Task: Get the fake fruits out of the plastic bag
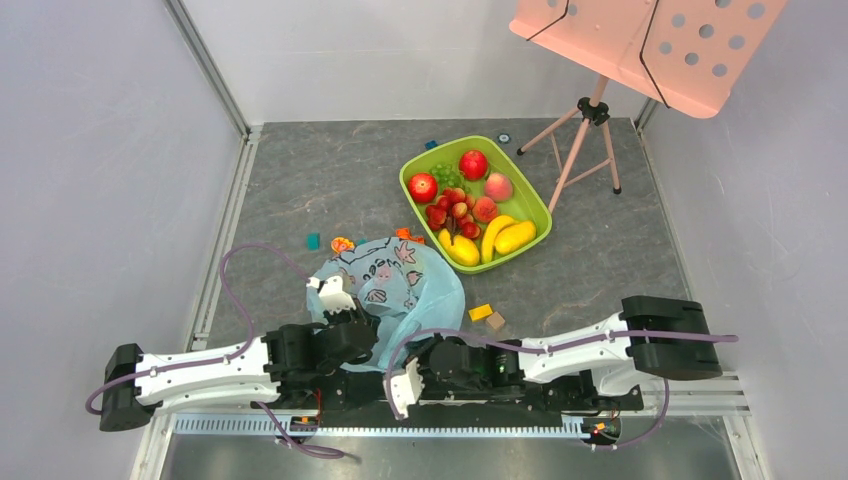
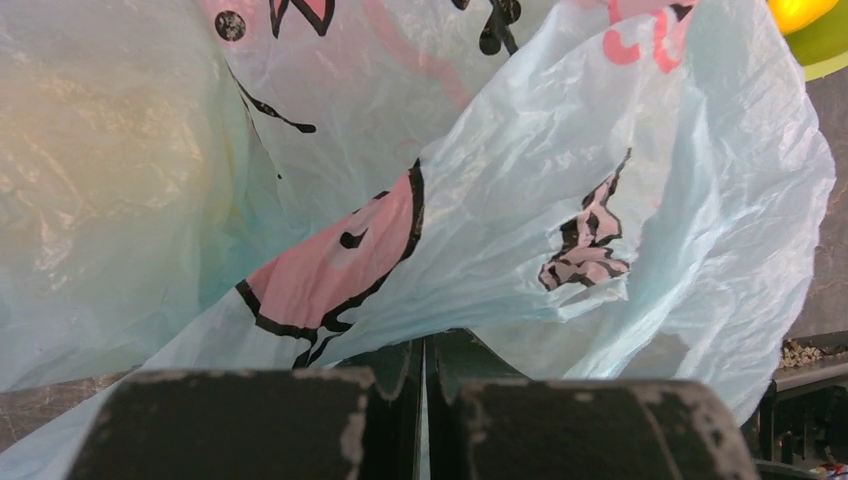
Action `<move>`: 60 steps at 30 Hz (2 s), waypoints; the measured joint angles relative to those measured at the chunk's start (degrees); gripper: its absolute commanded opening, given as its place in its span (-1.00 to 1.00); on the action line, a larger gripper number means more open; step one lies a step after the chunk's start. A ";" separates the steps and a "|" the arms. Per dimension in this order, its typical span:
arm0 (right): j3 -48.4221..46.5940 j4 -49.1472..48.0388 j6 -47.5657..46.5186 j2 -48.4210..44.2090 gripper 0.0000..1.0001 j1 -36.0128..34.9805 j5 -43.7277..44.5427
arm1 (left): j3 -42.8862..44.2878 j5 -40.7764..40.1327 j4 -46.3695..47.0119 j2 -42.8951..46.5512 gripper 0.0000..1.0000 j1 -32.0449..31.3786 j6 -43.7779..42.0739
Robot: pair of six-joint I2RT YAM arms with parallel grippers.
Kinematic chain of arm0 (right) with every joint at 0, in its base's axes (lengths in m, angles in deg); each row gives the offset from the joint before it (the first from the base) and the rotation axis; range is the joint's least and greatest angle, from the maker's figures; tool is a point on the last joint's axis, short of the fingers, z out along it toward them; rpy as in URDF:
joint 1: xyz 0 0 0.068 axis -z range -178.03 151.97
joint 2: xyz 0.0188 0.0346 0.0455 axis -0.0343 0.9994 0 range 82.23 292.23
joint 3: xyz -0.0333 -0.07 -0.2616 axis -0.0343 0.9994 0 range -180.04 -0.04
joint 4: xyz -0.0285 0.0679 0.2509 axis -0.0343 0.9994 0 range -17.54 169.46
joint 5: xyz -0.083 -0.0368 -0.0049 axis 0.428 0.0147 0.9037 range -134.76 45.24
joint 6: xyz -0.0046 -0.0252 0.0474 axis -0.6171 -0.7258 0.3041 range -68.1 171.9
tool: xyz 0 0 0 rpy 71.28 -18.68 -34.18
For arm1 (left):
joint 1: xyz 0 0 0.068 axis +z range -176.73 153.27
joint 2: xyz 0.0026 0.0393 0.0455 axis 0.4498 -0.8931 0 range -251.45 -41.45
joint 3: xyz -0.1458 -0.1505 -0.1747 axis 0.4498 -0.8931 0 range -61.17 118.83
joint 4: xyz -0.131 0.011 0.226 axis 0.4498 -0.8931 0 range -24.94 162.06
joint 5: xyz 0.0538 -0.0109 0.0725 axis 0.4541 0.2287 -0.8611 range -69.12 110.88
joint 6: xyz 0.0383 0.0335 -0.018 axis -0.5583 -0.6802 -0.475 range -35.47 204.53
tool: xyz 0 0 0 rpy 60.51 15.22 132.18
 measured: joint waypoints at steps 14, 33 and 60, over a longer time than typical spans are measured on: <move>17.33 -39.04 42.34 -17.62 -1.00 2.12 24.96 | -0.20 -0.20 -1.38 1.18 -0.96 0.00 0.09; 24.90 -5.03 131.88 -29.16 -1.00 2.45 60.65 | -1.11 -0.20 -1.81 1.88 -0.96 0.00 0.17; 4.52 23.76 93.74 -38.05 0.93 0.87 56.46 | -1.16 -0.20 -1.81 1.40 -0.96 0.00 0.15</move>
